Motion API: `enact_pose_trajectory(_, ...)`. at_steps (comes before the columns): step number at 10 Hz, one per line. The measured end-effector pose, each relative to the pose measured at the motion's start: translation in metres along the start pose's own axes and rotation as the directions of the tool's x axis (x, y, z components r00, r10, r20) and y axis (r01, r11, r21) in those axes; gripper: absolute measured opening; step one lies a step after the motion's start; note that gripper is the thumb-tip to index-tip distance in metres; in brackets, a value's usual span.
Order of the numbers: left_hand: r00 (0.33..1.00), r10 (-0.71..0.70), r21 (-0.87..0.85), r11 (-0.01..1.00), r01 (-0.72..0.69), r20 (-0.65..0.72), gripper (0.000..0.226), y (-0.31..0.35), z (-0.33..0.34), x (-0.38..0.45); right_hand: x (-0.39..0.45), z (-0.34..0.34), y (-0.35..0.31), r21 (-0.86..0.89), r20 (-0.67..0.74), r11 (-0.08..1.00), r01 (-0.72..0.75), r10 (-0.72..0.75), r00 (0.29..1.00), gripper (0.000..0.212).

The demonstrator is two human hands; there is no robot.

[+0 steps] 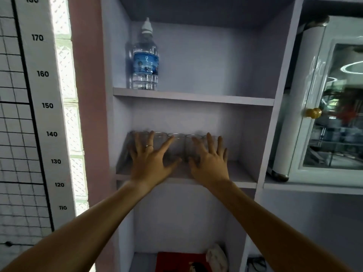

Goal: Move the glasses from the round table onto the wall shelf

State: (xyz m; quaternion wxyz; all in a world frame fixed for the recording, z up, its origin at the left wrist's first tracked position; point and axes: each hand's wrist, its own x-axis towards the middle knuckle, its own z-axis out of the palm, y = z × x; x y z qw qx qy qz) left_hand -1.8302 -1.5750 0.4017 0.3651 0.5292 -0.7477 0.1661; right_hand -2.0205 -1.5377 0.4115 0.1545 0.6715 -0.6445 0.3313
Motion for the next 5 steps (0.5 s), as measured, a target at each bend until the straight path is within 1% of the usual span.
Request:
enact_pose_trajectory(1,1.0,-0.006,-0.011,1.0,0.006,-0.001,0.08,-0.002,-0.002,0.0,0.001,0.002,-0.003,-0.015,-0.007,1.0,-0.024,0.024,1.0,0.073)
enact_pose_trajectory(2,0.999,-0.008,-0.012,1.0,0.008,0.038,0.081,-0.002,-0.005,-0.001,0.001,0.001,-0.005,-0.031,0.025,0.999,-0.027,0.027,0.999,0.076)
enact_pose_trajectory(3,0.996,0.001,-0.038,0.999,0.002,0.086,0.083,0.0,-0.008,-0.001,0.005,-0.008,-0.008,-0.004,0.081,0.998,-0.062,0.062,0.995,0.077)
enact_pose_trajectory(4,0.996,0.015,-0.07,0.998,-0.008,0.093,0.081,-0.003,-0.007,-0.002,-0.008,-0.007,-0.01,0.01,0.049,0.998,-0.062,0.061,0.997,0.077)
enact_pose_trajectory(5,0.995,0.095,-0.077,0.993,-0.094,0.019,0.071,-0.007,-0.007,-0.012,-0.042,-0.005,-0.012,0.103,-0.12,0.994,0.038,-0.025,0.992,0.061)
